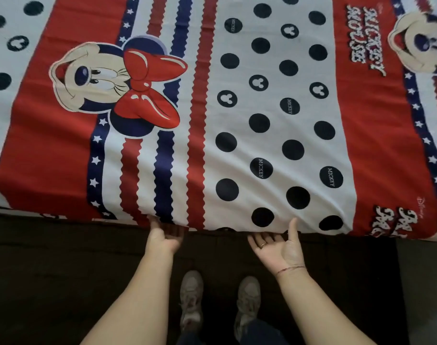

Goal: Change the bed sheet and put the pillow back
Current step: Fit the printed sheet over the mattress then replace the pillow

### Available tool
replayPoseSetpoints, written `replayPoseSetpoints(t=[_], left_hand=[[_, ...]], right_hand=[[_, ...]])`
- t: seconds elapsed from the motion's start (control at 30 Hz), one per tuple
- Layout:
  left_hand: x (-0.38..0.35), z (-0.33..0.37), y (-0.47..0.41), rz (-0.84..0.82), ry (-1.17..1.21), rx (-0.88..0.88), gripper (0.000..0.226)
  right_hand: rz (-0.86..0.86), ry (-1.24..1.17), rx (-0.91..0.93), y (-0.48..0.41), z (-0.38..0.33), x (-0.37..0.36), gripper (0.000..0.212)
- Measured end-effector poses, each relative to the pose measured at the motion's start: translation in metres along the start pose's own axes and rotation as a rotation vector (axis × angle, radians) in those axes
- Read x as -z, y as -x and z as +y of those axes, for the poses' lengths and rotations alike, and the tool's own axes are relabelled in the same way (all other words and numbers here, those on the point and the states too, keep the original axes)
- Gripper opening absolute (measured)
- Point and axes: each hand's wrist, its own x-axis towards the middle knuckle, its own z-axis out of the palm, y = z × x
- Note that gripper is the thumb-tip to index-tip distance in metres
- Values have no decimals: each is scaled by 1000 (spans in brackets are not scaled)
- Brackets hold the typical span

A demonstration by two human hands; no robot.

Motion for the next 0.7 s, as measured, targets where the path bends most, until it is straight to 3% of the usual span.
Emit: replayPoseSetpoints(t=[0.1,0.23,0.37,0.63,0.7], left_hand=[[1,13,-10,51,-9,-11,25],[13,22,-8,115,-132,-36,29],[22,27,-11,125,-222,-53,19],[34,33,-3,189,-287,6,17],[31,35,6,200,-297,30,32]], right_hand=[[2,-41,26,-5,14,-4,62],[2,-79,45,-7,30,-5,62],[13,-90,72,-7,39,-10,63],[51,-61,49,15,40,-23,64],[65,-66,40,22,39,-29,63]])
